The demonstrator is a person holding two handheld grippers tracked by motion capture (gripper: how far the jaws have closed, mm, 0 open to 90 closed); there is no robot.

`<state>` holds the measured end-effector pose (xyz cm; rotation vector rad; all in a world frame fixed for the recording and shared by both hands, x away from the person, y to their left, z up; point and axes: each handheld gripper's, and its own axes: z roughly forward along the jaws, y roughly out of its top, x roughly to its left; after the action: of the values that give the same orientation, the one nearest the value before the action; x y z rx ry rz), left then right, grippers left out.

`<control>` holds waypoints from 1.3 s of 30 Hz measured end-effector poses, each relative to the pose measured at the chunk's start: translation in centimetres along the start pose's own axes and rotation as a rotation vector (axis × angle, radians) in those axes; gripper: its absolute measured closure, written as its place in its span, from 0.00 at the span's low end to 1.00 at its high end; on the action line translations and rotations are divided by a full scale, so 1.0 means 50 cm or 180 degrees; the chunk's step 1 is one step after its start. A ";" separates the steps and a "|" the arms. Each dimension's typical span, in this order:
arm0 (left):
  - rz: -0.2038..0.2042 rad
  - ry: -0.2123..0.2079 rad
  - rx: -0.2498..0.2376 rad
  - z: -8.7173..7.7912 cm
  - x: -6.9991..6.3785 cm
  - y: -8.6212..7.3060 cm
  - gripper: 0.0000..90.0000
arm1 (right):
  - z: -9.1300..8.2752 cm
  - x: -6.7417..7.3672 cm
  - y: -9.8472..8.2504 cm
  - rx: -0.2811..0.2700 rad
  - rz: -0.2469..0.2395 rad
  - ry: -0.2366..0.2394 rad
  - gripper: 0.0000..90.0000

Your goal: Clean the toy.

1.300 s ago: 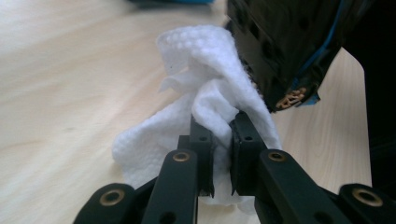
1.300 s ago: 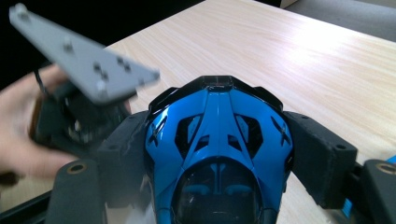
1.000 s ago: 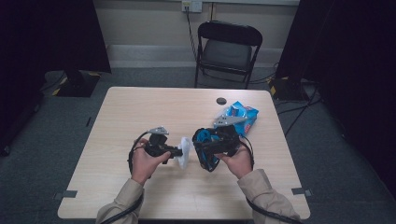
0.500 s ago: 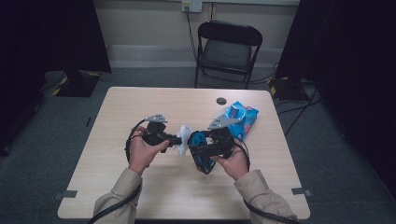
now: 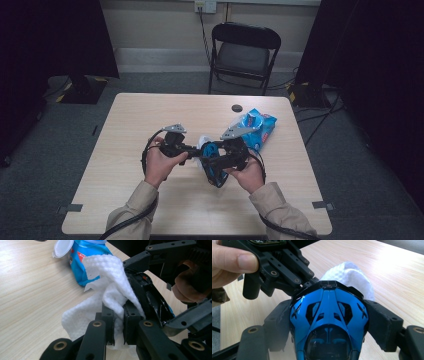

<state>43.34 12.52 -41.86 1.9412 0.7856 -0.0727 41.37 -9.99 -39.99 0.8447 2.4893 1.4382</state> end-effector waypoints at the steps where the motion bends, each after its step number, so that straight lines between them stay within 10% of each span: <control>1: 0.0005 0.0002 0.0000 0.001 0.000 -0.001 0.91 | 0.000 -0.002 -0.001 0.0008 0.0011 0.0005 0.29; 39: -0.0178 -0.0232 0.0300 0.094 -0.005 -0.094 0.91 | -0.015 -0.011 0.014 0.0002 0.0011 -0.0040 0.29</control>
<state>41.85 9.91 -47.79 1.9936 0.8004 -0.2168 41.82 -10.59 -39.11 0.8561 2.4806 1.4287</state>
